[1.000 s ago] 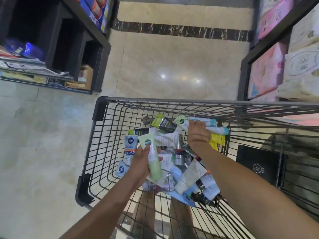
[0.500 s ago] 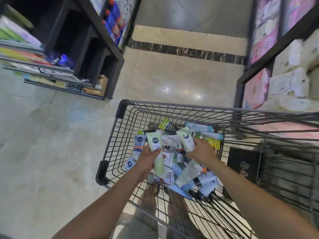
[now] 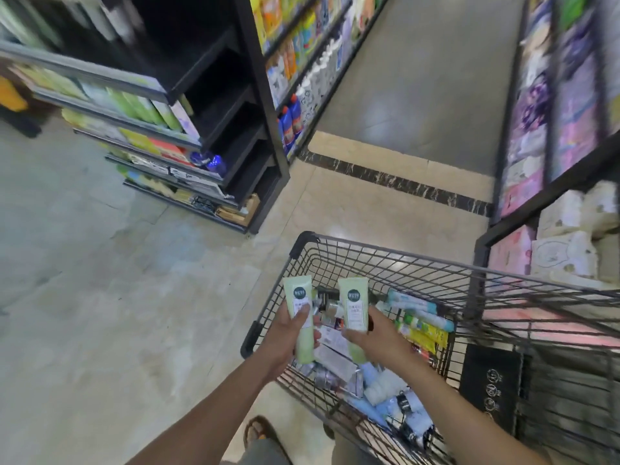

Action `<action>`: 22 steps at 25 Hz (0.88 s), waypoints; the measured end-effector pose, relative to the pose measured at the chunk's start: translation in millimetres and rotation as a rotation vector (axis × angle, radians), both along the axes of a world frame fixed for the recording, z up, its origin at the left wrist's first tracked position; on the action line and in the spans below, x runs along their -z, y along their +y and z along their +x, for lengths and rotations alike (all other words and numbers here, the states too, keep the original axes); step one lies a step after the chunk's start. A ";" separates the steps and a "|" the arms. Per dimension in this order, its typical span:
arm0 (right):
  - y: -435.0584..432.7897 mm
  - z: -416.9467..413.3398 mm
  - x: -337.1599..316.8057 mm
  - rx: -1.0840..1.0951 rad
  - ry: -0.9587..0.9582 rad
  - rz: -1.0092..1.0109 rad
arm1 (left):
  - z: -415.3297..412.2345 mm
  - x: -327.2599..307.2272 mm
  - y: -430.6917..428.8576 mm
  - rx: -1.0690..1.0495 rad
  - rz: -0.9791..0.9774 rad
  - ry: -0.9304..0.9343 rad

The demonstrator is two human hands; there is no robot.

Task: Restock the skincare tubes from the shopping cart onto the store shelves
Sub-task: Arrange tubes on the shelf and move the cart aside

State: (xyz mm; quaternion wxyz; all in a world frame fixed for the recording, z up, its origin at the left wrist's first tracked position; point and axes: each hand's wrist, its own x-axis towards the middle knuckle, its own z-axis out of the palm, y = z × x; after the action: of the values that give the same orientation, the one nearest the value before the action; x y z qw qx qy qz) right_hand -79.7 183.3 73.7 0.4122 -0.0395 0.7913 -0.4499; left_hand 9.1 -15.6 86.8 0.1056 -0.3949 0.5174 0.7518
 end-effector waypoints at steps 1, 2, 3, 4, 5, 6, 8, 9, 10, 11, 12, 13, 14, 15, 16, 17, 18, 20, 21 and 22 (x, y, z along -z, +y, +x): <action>-12.9 6.9 -13.5 0.006 0.007 -0.034 | 8.0 -6.8 -11.2 -0.015 -0.005 0.026; -26.8 14.2 -25.4 0.011 0.018 -0.064 | 16.4 -13.4 -23.7 -0.028 -0.021 0.050; -42.5 21.6 -37.9 0.011 0.031 -0.091 | 24.8 -20.3 -38.1 -0.041 -0.047 0.073; -59.2 29.8 -51.0 0.014 0.035 -0.113 | 34.0 -28.0 -53.6 -0.052 -0.068 0.099; -77.2 39.4 -63.8 0.026 0.036 -0.137 | 45.1 -35.0 -69.7 -0.064 -0.076 0.130; -95.9 49.6 -75.8 0.031 0.037 -0.155 | 57.5 -43.3 -85.9 -0.074 -0.073 0.165; -126.0 68.4 -95.5 0.043 0.034 -0.192 | 80.5 -60.1 -111.6 -0.088 -0.069 0.223; -143.1 79.7 -106.8 0.042 0.039 -0.215 | 94.8 -70.8 -125.8 -0.098 -0.069 0.249; -160.8 90.5 -116.7 0.036 0.051 -0.226 | 110.0 -82.1 -140.9 -0.103 -0.074 0.279; -180.2 100.9 -128.5 0.026 0.062 -0.247 | 124.9 -93.5 -157.1 -0.104 -0.090 0.315; -201.0 110.0 -140.1 0.014 0.073 -0.271 | 139.0 -106.4 -173.8 -0.106 -0.118 0.347; -222.1 118.6 -152.9 0.009 0.081 -0.304 | 152.6 -118.5 -190.9 -0.115 -0.154 0.371; -243.0 126.5 -163.7 0.013 0.080 -0.343 | 165.6 -131.2 -207.3 -0.130 -0.192 0.394; -262.1 134.1 -173.8 0.023 0.062 -0.389 | 176.9 -142.8 -221.1 -0.148 -0.224 0.415; -279.3 141.0 -183.0 0.024 0.039 -0.433 | 186.6 -153.8 -233.3 -0.168 -0.249 0.432; -298.0 149.7 -193.6 0.014 0.023 -0.472 | 197.5 -164.3 -247.2 -0.192 -0.274 0.453; -315.7 157.2 -200.7 -0.001 0.019 -0.498 | 207.9 -173.8 -260.4 -0.218 -0.295 0.473; -348.5 170.6 -214.7 -0.044 0.021 -0.531 | 225.3 -189.2 -285.6 -0.270 -0.325 0.500; -364.3 176.2 -221.8 -0.063 0.023 -0.548 | 232.1 -195.5 -298.1 -0.293 -0.335 0.512; -380.0 179.6 -227.0 -0.086 0.029 -0.564 | 237.7 -201.7 -309.9 -0.315 -0.343 0.525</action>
State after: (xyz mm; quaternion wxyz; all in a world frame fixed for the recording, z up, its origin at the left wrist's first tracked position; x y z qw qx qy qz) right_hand 99.9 -196.7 300.7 0.3923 -0.1926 0.6384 -0.6336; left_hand 246.8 -325.5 288.5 -0.2162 -0.2752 0.5785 0.7368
